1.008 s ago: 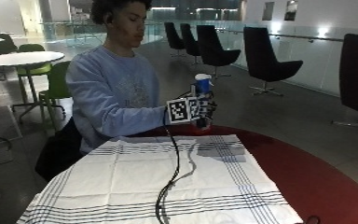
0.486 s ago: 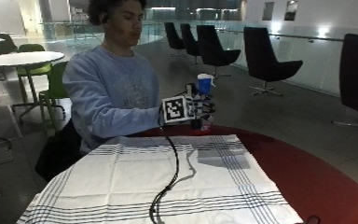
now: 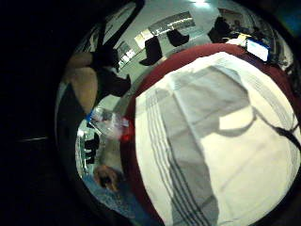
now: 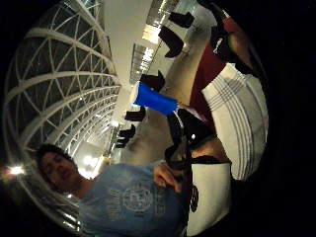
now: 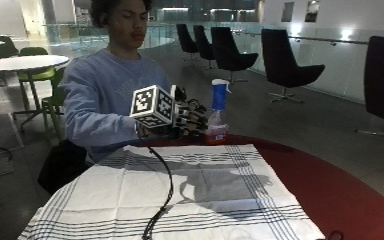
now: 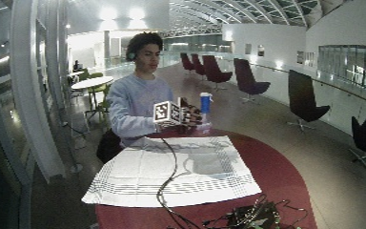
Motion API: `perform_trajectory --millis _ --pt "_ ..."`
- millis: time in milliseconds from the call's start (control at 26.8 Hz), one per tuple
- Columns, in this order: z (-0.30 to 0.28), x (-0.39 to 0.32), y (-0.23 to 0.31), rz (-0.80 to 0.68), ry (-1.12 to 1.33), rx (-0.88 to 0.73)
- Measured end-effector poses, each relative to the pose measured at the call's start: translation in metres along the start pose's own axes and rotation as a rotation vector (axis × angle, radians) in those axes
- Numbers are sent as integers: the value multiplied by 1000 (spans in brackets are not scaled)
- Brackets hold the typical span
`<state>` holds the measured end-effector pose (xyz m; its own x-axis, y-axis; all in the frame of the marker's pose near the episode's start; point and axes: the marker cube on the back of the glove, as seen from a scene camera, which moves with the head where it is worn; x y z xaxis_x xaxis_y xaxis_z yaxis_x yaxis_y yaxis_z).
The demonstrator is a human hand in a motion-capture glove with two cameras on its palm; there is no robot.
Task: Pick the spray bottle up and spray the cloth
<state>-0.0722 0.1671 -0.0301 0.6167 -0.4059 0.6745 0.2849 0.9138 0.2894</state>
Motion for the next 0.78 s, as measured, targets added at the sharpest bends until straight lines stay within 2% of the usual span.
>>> perform_trajectory --millis 373,784 --pt "-111 105 64 169 415 2" --pt "-143 134 92 218 510 -22"
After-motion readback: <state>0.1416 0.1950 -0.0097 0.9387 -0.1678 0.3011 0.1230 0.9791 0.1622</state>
